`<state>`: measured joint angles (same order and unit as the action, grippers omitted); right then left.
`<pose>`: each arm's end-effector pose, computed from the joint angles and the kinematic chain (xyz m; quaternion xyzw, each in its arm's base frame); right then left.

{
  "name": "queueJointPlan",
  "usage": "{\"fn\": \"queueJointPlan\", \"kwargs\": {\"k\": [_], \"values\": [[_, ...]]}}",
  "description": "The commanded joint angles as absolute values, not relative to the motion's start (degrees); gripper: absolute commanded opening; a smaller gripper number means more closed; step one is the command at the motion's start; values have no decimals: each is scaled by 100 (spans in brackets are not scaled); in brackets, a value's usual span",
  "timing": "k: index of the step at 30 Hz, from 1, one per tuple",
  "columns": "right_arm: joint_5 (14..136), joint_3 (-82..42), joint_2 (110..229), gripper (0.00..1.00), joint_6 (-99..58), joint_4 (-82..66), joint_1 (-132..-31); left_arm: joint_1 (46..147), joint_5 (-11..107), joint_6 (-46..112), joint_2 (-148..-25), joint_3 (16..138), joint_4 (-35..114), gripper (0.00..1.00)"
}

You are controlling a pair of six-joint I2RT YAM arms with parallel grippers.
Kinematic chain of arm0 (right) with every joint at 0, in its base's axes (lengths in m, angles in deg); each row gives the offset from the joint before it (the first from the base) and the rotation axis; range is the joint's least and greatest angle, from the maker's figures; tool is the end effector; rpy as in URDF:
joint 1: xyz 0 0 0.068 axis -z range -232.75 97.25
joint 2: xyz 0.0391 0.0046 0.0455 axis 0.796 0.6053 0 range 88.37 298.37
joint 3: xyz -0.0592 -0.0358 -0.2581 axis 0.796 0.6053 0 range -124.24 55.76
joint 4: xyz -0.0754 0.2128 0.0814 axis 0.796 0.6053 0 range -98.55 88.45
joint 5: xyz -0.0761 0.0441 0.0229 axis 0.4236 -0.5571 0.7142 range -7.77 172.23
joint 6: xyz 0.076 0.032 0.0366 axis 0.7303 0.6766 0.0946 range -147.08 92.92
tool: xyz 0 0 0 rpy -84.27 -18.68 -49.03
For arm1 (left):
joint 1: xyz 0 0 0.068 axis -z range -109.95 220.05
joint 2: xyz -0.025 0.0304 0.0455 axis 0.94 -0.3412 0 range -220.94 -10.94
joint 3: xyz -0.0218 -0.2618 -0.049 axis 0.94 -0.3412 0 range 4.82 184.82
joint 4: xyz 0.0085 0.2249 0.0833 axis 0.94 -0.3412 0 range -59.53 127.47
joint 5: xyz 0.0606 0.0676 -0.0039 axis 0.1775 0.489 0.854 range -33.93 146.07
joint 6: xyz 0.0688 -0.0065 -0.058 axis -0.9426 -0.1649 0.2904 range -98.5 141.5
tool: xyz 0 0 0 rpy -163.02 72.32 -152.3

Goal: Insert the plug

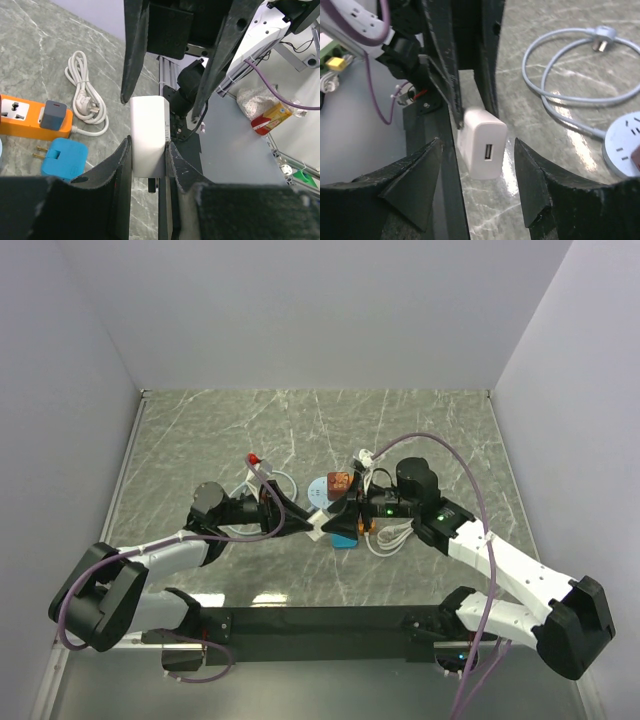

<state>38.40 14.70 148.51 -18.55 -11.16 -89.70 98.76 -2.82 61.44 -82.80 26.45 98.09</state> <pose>0.1643 0.1934 0.2841 -0.3991 0.6656 0.4904 0.3965 0.1786 -0.1766 0.2475 0.3213 0.5918 -0.6371 0.3750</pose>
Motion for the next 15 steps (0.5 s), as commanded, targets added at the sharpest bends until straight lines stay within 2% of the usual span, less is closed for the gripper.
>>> {"fn": "queueJointPlan", "kwargs": {"k": [1, 4, 8, 15], "values": [[3337, 1208, 14875, 66, -1741, -1514, -8914, 9914, -448, 6026, -8284, 2724, 10127, 1], [3144, 1226, 14910, 63, -1680, -1576, -8905, 9914, -431, 6052, -8275, 2724, 10145, 1], [3073, 1226, 14963, 53, -1697, -1497, -8914, 9949, -387, 6035, -8257, 2750, 10101, 1], [3047, 1270, 14954, 47, -1697, -1506, -8905, 9993, -343, 6026, -8205, 2741, 10075, 1]]}}
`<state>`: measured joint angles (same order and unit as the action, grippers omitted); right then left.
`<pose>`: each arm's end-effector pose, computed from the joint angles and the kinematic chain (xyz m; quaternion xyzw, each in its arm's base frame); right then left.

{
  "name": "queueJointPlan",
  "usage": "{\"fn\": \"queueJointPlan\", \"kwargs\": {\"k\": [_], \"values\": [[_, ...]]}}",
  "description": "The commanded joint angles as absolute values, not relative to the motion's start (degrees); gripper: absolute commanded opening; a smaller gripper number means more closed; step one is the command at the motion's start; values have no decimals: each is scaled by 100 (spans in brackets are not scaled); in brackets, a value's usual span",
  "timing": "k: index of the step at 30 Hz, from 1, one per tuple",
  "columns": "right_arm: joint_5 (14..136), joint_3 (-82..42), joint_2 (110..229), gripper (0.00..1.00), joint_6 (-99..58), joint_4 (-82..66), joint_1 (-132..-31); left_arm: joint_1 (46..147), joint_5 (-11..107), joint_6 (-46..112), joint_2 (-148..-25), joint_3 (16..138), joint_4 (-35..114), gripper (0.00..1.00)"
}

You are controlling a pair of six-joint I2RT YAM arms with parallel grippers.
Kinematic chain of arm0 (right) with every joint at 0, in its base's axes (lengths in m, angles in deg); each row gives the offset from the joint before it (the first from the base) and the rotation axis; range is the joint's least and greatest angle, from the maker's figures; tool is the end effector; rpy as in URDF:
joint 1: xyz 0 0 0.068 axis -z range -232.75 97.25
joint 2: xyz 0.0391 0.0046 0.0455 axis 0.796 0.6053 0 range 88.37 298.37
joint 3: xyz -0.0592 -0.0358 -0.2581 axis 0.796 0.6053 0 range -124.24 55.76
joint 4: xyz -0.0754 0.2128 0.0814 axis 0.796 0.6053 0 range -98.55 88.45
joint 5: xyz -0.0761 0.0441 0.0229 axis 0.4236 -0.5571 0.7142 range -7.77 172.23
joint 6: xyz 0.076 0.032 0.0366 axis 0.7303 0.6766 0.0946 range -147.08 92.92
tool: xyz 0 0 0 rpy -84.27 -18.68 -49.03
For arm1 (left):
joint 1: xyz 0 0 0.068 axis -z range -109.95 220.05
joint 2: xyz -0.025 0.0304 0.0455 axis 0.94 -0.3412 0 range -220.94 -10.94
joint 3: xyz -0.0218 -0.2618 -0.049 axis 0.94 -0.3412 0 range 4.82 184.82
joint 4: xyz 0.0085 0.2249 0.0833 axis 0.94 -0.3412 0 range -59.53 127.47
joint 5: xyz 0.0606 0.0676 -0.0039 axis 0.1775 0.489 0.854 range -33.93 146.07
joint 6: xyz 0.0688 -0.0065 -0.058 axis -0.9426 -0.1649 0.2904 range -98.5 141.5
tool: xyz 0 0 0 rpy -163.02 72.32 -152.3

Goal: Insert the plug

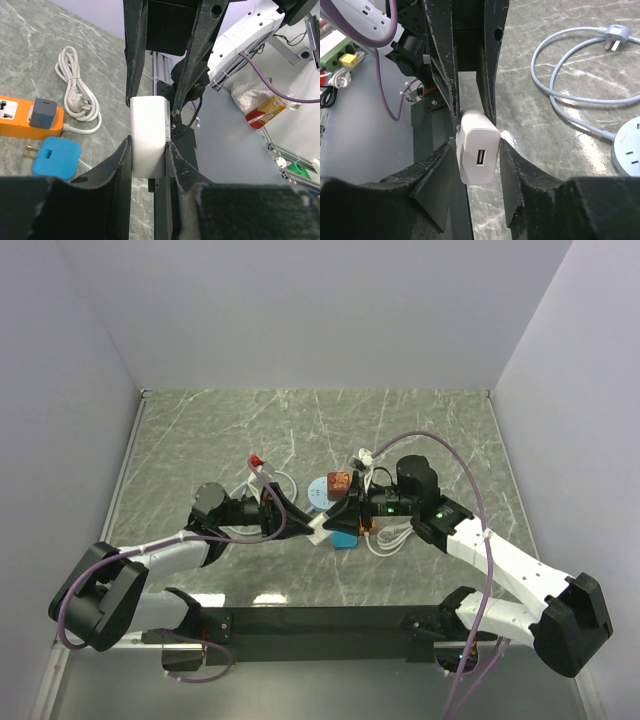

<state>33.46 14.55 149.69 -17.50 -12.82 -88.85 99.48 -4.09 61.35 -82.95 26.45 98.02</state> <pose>0.1642 0.1948 0.2853 -0.4090 0.6501 0.5167 0.3782 0.1749 -0.1791 0.2465 0.3324 0.5879 -0.6418 0.3632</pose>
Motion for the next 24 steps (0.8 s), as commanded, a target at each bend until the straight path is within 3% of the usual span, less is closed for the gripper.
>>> {"fn": "queueJointPlan", "kwargs": {"k": [1, 12, 18, 21, 22, 24], "values": [[3055, 1270, 14972, 46, -1680, -1514, -8914, 9993, -343, 6026, -8213, 2759, 10066, 1], [3249, 1278, 15042, 51, -1768, -1303, -8958, 10028, -290, 6017, -8205, 2785, 10022, 1], [3030, 1287, 15068, 45, -1741, -1356, -8975, 10037, -255, 5973, -8222, 2794, 9952, 1], [2915, 1261, 15130, 28, -1750, -1356, -8993, 10037, -211, 5938, -8213, 2829, 9873, 1], [2889, 1252, 15165, 0, -1750, -1347, -8993, 10037, -185, 5903, -8213, 2829, 9829, 1], [2941, 1278, 15148, 0, -1715, -1408, -9002, 10037, -97, 5850, -8196, 2847, 9697, 1]]}}
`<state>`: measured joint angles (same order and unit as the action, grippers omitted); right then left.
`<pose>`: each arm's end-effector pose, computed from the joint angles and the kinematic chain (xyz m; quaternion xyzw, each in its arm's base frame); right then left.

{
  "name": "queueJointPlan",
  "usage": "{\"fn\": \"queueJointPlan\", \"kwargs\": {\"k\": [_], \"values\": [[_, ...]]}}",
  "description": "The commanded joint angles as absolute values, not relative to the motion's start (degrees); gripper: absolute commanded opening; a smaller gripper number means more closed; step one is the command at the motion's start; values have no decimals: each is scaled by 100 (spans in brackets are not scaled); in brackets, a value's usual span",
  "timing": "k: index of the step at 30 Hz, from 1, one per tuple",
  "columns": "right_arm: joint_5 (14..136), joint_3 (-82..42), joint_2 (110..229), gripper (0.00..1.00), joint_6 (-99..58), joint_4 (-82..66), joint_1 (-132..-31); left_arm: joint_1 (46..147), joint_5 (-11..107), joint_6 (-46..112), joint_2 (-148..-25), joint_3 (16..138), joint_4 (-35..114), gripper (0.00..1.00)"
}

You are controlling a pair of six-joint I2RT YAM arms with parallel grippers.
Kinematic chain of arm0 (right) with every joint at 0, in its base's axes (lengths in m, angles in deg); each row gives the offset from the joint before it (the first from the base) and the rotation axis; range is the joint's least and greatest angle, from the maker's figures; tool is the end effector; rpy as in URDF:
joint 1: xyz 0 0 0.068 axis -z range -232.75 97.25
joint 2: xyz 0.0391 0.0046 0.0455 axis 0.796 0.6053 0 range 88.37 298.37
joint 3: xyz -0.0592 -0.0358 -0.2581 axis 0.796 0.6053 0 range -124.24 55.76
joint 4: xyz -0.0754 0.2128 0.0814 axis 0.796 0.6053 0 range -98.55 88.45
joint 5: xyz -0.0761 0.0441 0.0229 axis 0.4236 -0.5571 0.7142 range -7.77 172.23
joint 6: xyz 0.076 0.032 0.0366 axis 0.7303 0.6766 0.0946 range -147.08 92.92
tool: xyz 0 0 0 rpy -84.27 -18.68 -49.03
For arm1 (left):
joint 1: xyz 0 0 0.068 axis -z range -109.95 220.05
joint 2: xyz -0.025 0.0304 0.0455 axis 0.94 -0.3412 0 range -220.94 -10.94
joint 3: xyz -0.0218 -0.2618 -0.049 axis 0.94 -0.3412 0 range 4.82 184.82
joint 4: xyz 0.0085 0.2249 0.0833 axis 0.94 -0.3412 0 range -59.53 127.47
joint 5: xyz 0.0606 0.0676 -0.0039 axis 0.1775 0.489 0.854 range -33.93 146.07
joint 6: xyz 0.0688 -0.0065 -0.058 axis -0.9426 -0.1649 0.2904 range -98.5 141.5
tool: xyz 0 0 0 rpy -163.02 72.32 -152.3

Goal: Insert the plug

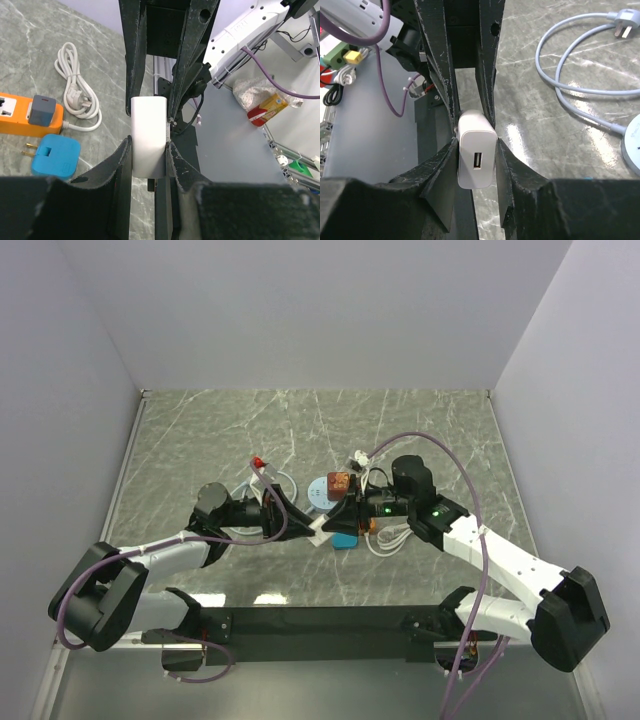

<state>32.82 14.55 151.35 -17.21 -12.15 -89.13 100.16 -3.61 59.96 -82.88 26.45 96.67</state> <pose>0.1660 0.1983 0.2775 -0.4074 0.6599 0.5206 0.3571 0.1737 -0.1813 0.2442 0.3360 0.5901 -0.6385 0.3623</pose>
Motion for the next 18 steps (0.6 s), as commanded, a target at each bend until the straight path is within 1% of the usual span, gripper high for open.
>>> {"fn": "queueJointPlan", "kwargs": {"k": [1, 3, 5, 6, 7, 8, 9, 10, 12, 13, 14, 15, 18], "values": [[2941, 1287, 15148, 0, -1724, -1444, -9002, 10037, -79, 5807, -8187, 2855, 9662, 1], [3002, 1278, 15130, 0, -1689, -1462, -8984, 10037, 17, 5736, -8178, 2882, 9496, 2], [3256, 1261, 15104, 0, -1671, -1470, -9002, 10037, 87, 5675, -8169, 2934, 9355, 13], [3379, 1252, 15095, 0, -1636, -1444, -8993, 10037, 157, 5639, -8178, 2943, 9250, 20], [3494, 1243, 15086, 0, -1627, -1374, -8984, 10037, 193, 5604, -8187, 2961, 9214, 28], [3608, 1191, 15069, 0, -1627, -1322, -8984, 10037, 219, 5595, -8187, 2961, 9205, 39], [3879, 1173, 15060, 0, -1636, -1260, -8993, 10037, 254, 5595, -8204, 2952, 9205, 44], [4003, 1112, 15042, 0, -1644, -1129, -8984, 10028, 307, 5621, -8213, 2952, 9213, 58], [4319, 1041, 15007, 0, -1714, -961, -8949, 9993, 334, 5639, -8240, 2943, 9222, 67], [4408, 1006, 14998, 0, -1724, -900, -8932, 9976, 369, 5665, -8248, 2926, 9257, 83], [4478, 997, 14972, 0, -1732, -899, -8905, 9949, 395, 5683, -8257, 2917, 9284, 95], [4540, 988, 14928, 0, -1715, -769, -8879, 9888, 387, 5700, -8257, 2908, 9310, 99], [4707, 971, 14858, 0, -1689, -671, -8756, 9783, 430, 5806, -8266, 2838, 9477, 99]]}}
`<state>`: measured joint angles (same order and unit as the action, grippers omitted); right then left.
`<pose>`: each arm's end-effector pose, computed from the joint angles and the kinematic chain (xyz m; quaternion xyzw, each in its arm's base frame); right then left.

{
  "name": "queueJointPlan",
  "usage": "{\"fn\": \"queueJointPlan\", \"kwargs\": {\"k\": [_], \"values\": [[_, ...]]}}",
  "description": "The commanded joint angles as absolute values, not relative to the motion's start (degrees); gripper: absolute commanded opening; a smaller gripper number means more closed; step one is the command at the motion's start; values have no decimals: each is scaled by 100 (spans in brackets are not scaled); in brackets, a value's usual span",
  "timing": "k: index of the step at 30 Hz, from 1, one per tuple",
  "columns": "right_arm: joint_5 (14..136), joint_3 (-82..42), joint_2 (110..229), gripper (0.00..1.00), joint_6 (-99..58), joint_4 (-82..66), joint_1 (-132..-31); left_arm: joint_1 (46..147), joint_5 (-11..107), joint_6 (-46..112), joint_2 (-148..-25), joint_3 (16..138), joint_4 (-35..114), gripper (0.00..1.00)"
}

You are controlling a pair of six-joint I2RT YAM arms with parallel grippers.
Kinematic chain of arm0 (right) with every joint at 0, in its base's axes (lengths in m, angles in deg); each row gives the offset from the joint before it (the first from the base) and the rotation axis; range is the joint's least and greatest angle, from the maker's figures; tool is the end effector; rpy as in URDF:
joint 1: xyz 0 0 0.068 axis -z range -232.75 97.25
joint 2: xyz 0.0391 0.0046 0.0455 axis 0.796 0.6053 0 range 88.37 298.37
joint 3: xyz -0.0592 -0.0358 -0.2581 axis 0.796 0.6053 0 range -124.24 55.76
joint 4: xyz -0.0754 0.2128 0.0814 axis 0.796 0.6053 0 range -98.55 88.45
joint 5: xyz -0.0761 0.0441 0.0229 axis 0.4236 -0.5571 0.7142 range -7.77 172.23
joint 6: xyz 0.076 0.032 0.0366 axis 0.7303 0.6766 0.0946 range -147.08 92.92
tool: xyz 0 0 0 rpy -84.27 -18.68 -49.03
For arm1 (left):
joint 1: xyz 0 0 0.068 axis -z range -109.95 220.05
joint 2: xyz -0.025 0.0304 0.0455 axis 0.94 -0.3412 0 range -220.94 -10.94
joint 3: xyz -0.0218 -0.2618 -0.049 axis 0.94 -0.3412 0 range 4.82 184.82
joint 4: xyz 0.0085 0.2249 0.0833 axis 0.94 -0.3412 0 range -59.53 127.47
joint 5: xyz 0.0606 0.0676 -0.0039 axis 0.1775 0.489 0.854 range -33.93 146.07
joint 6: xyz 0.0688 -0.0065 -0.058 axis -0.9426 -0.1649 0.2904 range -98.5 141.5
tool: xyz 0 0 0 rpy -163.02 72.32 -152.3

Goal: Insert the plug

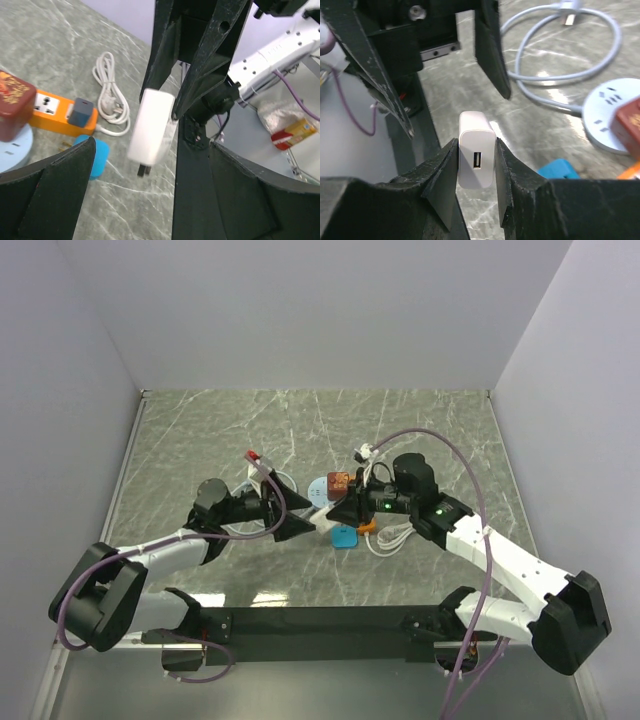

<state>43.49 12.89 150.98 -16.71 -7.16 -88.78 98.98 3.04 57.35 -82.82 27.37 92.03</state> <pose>0.1790 0.1926 0.2749 -0.3557 0.7170 0.4616 0.3825 0.1892 -0.1783 0.2408 0.2927 0.6221 -0.6081 0.3969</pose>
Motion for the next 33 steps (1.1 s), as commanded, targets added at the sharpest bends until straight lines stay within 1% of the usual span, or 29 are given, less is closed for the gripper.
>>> {"fn": "queueJointPlan", "kwargs": {"k": [1, 5, 7, 8, 9, 10, 11, 12, 13, 14, 16, 17, 19, 20, 23, 26, 33], "values": [[4725, 979, 14849, 0, -1680, -671, -8695, 9756, 439, 5832, -8284, 2812, 9521, 99], [5031, 962, 14779, 0, -1653, -566, -8571, 9642, 755, 5833, -8336, 2768, 9478, 99], [5243, 936, 14761, 0, -1627, -469, -8510, 9571, 1220, 5702, -8345, 2733, 9241, 100], [5435, 901, 14761, 0, -1601, -425, -8466, 9571, 1456, 5588, -8337, 2750, 9022, 95], [5594, 874, 14770, 0, -1575, -407, -8448, 9580, 2103, 5308, -8328, 2767, 8568, 91], [5726, 848, 14778, 0, -1548, -372, -8448, 9589, 2414, 5183, -8328, 2802, 8328, 86], [5832, 761, 14805, 0, -1548, -285, -8448, 9606, 2765, 5060, -8336, 2812, 8161, 77], [6189, 708, 14831, 0, -1574, -232, -8439, 9650, 3012, 4885, -8345, 2803, 8063, 71], [6358, 646, 14866, 0, -1592, -162, -8439, 9676, 3380, 4848, -8363, 2777, 7967, 67], [6508, 532, 14884, 0, -1618, -30, -8422, 9694, 3505, 4831, -8398, 2750, 7966, 61], [6877, 383, 15006, 0, -1732, 94, -8387, 9790, 3899, 4804, -8511, 2733, 7948, 58], [6931, 243, 15059, 0, -1802, 225, -8360, 9843, 4050, 4769, -8573, 2759, 7887, 53], [7212, 110, 15261, 0, -1820, 313, -8343, 10001, 4349, 4673, -8705, 2811, 7834, 52], [7221, 14, 15331, 0, -1838, 357, -8343, 10054, 4559, 4655, -8862, 2829, 7842, 51], [7011, -101, 15543, 0, -1838, 252, -8343, 10177, 4833, 4620, -9223, 2882, 7851, 47], [7045, -251, 15815, 0, -1777, 331, -8386, 10195, 4992, 4672, -9584, 2952, 7825, 46], [7422, -418, 16289, 0, -1688, 358, -8781, 10248, 5598, 4830, -10208, 3128, 7561, 42]]}}
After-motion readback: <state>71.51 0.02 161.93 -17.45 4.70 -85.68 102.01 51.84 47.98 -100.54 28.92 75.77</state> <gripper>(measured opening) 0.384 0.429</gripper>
